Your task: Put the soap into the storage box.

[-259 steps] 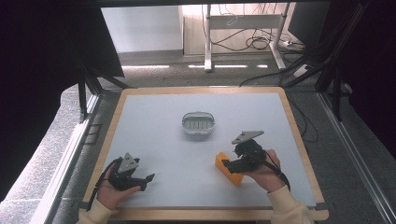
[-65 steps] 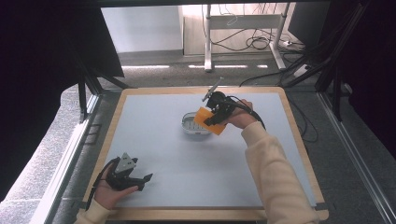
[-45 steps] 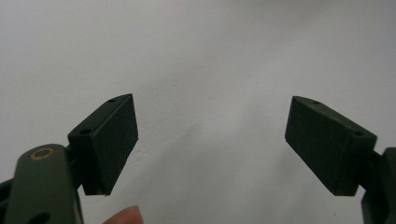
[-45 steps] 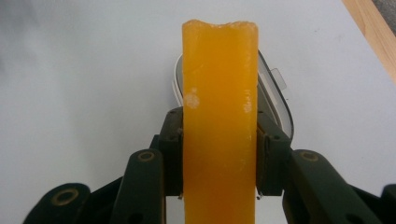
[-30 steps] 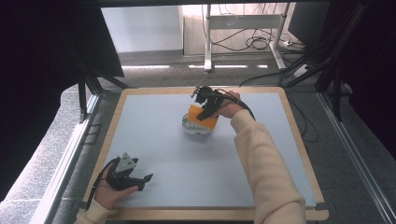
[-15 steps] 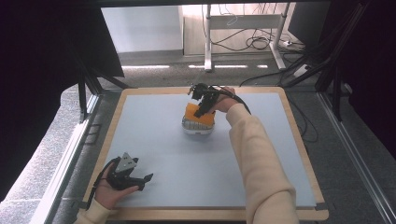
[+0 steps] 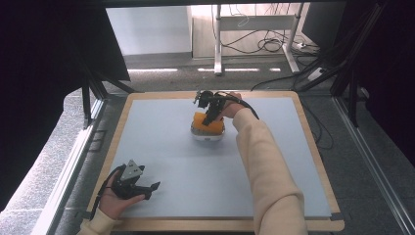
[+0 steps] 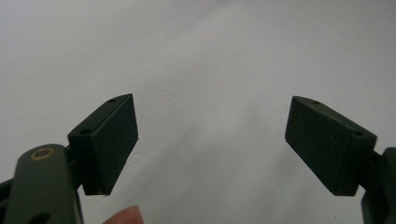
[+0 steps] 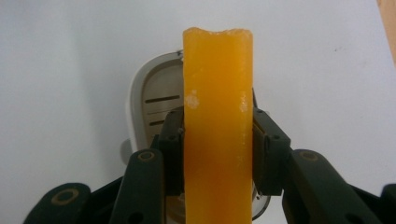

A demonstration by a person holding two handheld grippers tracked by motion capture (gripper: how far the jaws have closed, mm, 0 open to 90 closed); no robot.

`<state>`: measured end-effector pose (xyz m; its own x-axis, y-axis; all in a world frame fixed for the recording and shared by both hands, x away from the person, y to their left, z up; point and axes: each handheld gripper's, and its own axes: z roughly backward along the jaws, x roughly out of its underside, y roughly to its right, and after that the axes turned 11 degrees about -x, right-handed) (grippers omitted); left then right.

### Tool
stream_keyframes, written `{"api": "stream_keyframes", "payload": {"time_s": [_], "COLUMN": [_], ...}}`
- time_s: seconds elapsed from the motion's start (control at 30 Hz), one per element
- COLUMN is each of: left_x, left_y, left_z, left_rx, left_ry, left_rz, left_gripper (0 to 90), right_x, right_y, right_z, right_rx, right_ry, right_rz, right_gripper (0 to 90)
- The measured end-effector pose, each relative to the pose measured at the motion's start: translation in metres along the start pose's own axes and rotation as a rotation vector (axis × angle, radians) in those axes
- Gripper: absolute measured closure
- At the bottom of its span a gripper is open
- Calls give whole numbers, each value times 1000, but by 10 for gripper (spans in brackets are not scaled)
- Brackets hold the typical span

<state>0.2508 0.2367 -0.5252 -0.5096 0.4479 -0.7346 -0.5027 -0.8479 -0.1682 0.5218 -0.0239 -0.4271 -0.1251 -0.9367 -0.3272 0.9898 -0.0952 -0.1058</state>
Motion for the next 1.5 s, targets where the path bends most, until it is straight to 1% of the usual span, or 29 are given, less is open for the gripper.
{"api": "stream_keyframes", "payload": {"time_s": [0.07, 0.1, 0.13, 0.17, 0.2, 0.27, 0.33, 0.37, 0.4, 0.43, 0.47, 0.53, 0.57, 0.6, 0.67, 0.77, 0.8, 0.87, 0.9, 0.93, 0.97, 1.07, 1.13, 1.23, 1.3, 1.43, 1.5], "left_x": [0, 0, 0, 0, 0, 0, 0, 0, 0, 0, -1, -1, -1, -1, -1, -1, -1, -1, -1, -1, -1, 0, 0, 1, 1, 1, 1], "left_y": [0, 0, 1, 0, 0, 0, 0, 0, 0, 0, 1, 1, 1, 1, 1, 1, 1, 0, 0, 0, 0, 0, -1, -2, -2, -1, -2], "left_z": [0, 0, 0, 0, 0, 0, 1, 1, 1, 0, 0, 0, 0, -1, -1, 0, 0, 0, 0, 0, 1, 2, 1, 1, 1, 1, 1], "left_rx": [0, 0, 2, 1, 2, 1, 1, 1, 1, 1, 1, 2, 1, 2, 2, 2, 3, 4, 3, 4, 3, 0, 0, -5, -6, -7, -9], "left_ry": [0, 0, 2, -2, -2, -2, -1, -2, -2, -2, -3, -5, -8, -3, -3, -2, -2, -5, -4, -3, -2, -4, 5, 5, 6, 8, 9], "left_rz": [0, -1, 2, -6, -8, -8, -8, -8, -9, -10, -11, -11, -15, -5, -6, -9, -7, -11, -10, -7, -7, -9, 14, 21, 20, 23, 25], "left_gripper": [171, 171, 171, 171, 171, 171, 171, 171, 171, 171, 171, 171, 171, 171, 171, 171, 171, 171, 171, 172, 171, 171, 171, 173, 173, 173, 173], "right_x": [0, 0, 0, 0, -1, -1, 0, 0, 1, 2, 3, 4, 4, 4, 4, 7, 9, 15, 18, 20, 23, 35, 42, 54, 62, 86, 102], "right_y": [1, 0, 1, 1, 1, 1, 1, 1, 1, 1, 0, 0, -1, -1, -4, -8, -9, -13, -17, -18, -21, -29, -36, -46, -54, -72, -84], "right_z": [-2, -3, -4, -4, -3, 0, 3, 4, 5, 6, 7, 10, 11, 13, 15, 18, 20, 25, 27, 28, 29, 33, 35, 39, 42, 47, 49], "right_rx": [2, 3, 3, 5, 14, 43, 56, 66, 87, 96, 103, 124, 126, 124, 127, 122, 122, 119, 121, 122, 126, 153, 176, 178, 193, 222, 224], "right_ry": [-5, -6, -2, 10, 21, 40, 60, 62, 67, 72, 90, 117, 128, 140, 157, 191, 213, 253, 273, 280, 292, 321, 336, 378, 384, 430, 458], "right_rz": [7, 1, 0, 0, 1, -18, -30, -36, -49, -51, -67, -75, -82, -80, -82, -106, -119, -153, -163, -166, -180, -231, -245, -265, -282, -325, -333], "right_gripper": [619, 618, 614, 608, 577, 533, 481, 452, 425, 420, 407, 389, 389, 389, 383, 371, 371, 366, 357, 350, 344, 337, 330, 319, 311, 304, 303]}}
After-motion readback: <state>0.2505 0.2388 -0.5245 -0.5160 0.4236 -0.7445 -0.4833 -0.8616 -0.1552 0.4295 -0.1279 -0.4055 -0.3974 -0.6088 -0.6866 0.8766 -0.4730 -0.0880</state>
